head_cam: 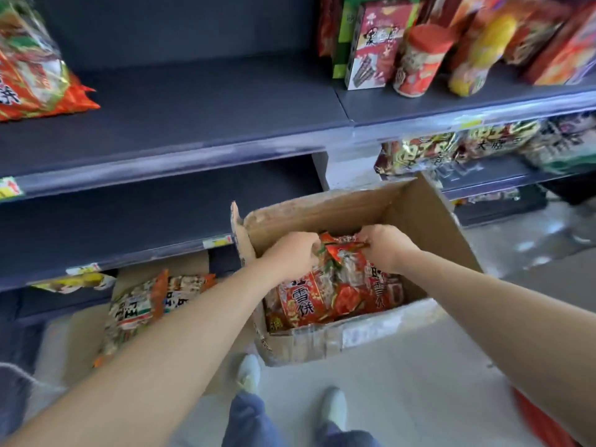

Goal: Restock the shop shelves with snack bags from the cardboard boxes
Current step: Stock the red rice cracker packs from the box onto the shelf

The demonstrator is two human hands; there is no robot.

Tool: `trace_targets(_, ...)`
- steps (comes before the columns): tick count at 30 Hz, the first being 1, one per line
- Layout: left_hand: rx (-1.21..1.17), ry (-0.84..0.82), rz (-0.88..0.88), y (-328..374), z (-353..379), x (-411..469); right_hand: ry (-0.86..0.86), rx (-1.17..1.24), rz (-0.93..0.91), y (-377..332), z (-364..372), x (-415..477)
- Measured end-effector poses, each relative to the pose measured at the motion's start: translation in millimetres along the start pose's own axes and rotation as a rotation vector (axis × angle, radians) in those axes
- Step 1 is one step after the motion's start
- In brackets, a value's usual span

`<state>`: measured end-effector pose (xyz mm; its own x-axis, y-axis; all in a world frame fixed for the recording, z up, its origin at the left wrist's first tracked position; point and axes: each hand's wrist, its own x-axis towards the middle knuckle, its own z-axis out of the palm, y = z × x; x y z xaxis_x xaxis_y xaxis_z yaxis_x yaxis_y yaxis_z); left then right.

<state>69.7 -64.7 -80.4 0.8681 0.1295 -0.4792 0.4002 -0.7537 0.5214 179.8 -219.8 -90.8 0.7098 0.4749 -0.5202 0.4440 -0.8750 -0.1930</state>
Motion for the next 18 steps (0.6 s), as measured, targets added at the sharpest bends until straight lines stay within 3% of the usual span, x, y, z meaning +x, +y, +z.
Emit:
trace_targets(4,0.029,-0.061,-0.075,-3.9,42.2,25.3,-0.153,-0.087,0.039,29.5,31.7,17.5)
trace_targets(10,0.023,-0.138,-0.14,5.8,90.2,74.9,-0.254,-0.158,0.087,81.1,62.7,58.8)
trace_targets(18,-0.597,0.018,-0.612,26.8,122.2,130.1,-0.316,-0.085,0.151,110.6,74.9,84.2)
